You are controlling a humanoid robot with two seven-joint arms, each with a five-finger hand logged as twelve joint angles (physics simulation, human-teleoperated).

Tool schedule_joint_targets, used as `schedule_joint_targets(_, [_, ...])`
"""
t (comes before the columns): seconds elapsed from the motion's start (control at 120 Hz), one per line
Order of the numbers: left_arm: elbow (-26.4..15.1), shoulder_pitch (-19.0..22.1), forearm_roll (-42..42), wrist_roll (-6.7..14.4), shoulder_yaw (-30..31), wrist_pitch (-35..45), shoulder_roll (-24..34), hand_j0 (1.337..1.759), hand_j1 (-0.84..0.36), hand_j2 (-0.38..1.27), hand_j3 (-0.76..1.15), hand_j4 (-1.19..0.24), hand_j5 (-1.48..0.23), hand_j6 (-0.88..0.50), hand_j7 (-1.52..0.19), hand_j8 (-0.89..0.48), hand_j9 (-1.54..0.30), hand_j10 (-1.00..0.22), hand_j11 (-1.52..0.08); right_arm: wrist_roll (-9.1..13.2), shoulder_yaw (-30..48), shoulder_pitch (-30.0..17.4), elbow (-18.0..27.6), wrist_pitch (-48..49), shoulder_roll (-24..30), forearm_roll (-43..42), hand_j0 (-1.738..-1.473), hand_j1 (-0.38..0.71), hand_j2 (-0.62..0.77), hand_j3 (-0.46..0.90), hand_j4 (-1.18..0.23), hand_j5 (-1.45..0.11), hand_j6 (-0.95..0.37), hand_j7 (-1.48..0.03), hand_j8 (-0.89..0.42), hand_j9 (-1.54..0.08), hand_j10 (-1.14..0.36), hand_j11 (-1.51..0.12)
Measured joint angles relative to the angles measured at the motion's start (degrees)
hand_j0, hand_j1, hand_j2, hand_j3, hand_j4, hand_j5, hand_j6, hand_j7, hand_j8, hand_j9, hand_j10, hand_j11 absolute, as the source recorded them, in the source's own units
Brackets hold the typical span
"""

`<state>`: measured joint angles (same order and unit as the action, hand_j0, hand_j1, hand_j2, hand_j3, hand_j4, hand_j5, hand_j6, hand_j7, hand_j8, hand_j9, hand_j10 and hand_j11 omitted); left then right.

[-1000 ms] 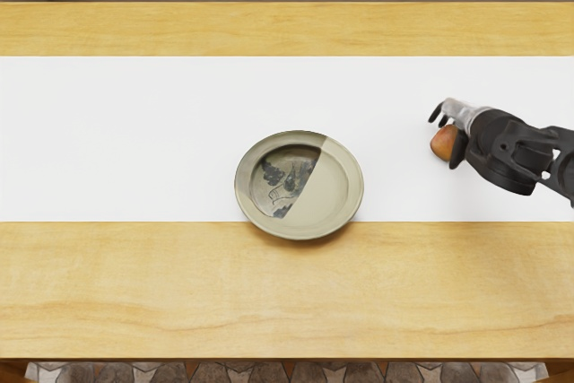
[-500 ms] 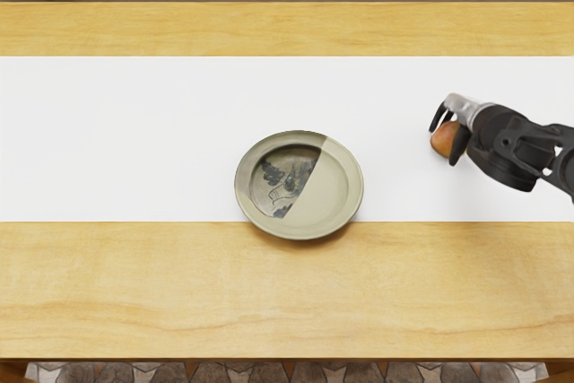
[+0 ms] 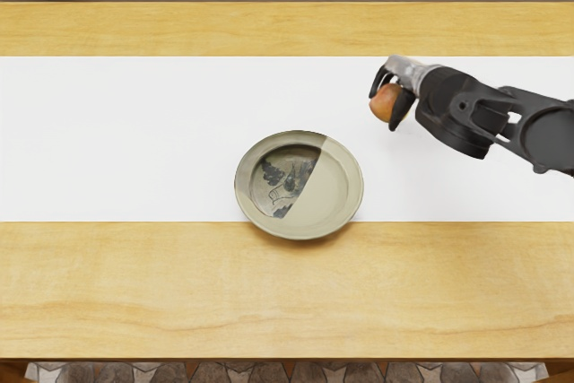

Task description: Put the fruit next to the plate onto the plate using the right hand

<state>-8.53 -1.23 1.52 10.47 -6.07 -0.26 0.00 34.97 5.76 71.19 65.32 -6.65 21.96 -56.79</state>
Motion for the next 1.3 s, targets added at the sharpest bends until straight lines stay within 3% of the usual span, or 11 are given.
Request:
schedule_joint_targets(0.342, [0.00,0.00,0.01,0.01,0.01,0.00,0.00,1.658,0.35,0.00,0.00,0.00,0.00,0.00,0.00,0.00,0.00,0.00,0.00,0.02,1.02,0.02,9.31,-0.26,-4.74,1.75,-1.657,0.22,0.32,0.00,-0.66,-0.97,-0.31,-0.91,-0.32,-0.95,-0.48,-0.95])
schedule_joint_targets(0.525, [0.00,0.00,0.00,0.02,0.01,0.00,0.00,1.658,0.35,0.00,0.00,0.00,0.00,0.00,0.00,0.00,0.00,0.00,0.00,0.01,1.32,-1.14,10.69,-0.14,-6.38,2.14,-1.658,0.24,0.40,0.00,-0.65,-0.98,-0.31,-0.91,-0.32,-0.95,-0.48,-0.95])
schedule_joint_targets(0.733, [0.00,0.00,0.02,0.03,0.01,0.00,0.00,1.658,0.35,0.00,0.00,0.00,0.00,0.00,0.00,0.00,0.00,0.00,0.00,0.00,1.23,-4.15,11.26,-0.08,-6.78,2.11,-1.658,0.24,0.37,0.00,-0.65,-0.98,-0.30,-0.90,-0.32,-0.96,-0.48,-0.96])
schedule_joint_targets(0.833, [0.00,0.00,0.00,0.02,0.00,0.00,0.00,1.658,0.35,0.00,0.00,0.00,0.00,0.00,0.00,0.00,0.00,0.00,0.00,0.02,1.52,-4.62,11.27,-0.81,-6.68,1.86,-1.658,0.05,0.23,0.00,-0.43,-0.64,-0.21,-0.59,-0.22,-0.63,-0.32,-0.63])
schedule_joint_targets(0.842, [0.00,0.00,0.00,0.02,0.00,0.00,0.00,1.658,0.35,0.00,0.00,0.00,0.00,0.00,0.00,0.00,0.00,0.00,0.00,0.02,1.59,-4.64,11.28,-0.80,-6.67,1.86,-1.658,0.03,0.22,0.00,-0.41,-0.62,-0.20,-0.57,-0.17,-0.74,-0.33,-0.62])
schedule_joint_targets(0.867, [0.00,0.00,0.00,0.01,0.00,0.00,0.00,1.658,0.35,0.00,0.00,0.00,0.00,0.00,0.00,0.00,0.00,0.00,0.00,0.02,1.92,-4.68,11.34,-0.80,-6.65,1.86,-1.658,-0.01,0.20,0.00,-0.36,-0.55,-0.17,-0.52,-0.14,-0.66,-0.31,-0.67])
schedule_joint_targets(0.875, [0.00,0.00,0.01,0.01,0.01,0.00,0.00,1.658,0.35,0.00,0.00,0.00,0.00,0.00,0.00,0.00,0.00,0.00,0.00,0.01,2.03,-4.69,11.37,-0.80,-6.65,1.86,-1.658,-0.03,0.19,0.00,-0.34,-0.53,-0.19,-0.41,-0.14,-0.66,-0.30,-0.65])
schedule_joint_targets(0.883, [0.00,0.00,0.01,0.01,0.01,0.00,0.00,1.658,0.35,0.00,0.00,0.00,0.00,0.00,0.00,0.00,0.00,0.00,0.00,0.05,2.15,-4.69,11.41,-0.77,-6.64,1.83,-1.658,-0.04,0.18,0.00,-0.33,-0.51,-0.17,-0.40,-0.08,-0.80,-0.29,-0.62])
schedule_joint_targets(0.933, [0.00,0.00,0.00,0.00,0.01,0.00,0.00,1.658,0.35,0.00,0.00,0.00,0.00,0.00,0.00,0.00,0.00,0.00,0.00,0.04,3.11,-4.68,11.95,-0.59,-6.46,1.94,-1.658,-0.11,0.14,0.00,-0.26,-0.40,-0.14,-0.31,-0.06,-0.62,-0.23,-0.49])
schedule_joint_targets(1.092, [0.00,0.00,-0.01,0.00,0.00,0.00,0.00,1.658,0.35,0.00,0.00,0.00,0.00,0.00,0.00,0.00,0.00,0.00,0.00,0.03,11.18,-4.71,16.43,6.31,-0.40,7.71,-1.658,-0.24,0.07,0.00,-0.12,-0.19,-0.06,-0.14,-0.03,-0.29,-0.11,-0.22])
schedule_joint_targets(1.3, [0.00,0.00,0.00,0.01,0.00,0.00,0.00,1.658,0.35,0.00,0.00,0.00,0.00,0.00,0.00,0.00,0.00,0.00,0.00,0.03,22.19,-5.13,19.82,22.81,9.50,19.65,-1.658,-0.31,0.02,0.00,-0.04,-0.07,-0.02,-0.05,-0.01,-0.10,-0.04,-0.08])
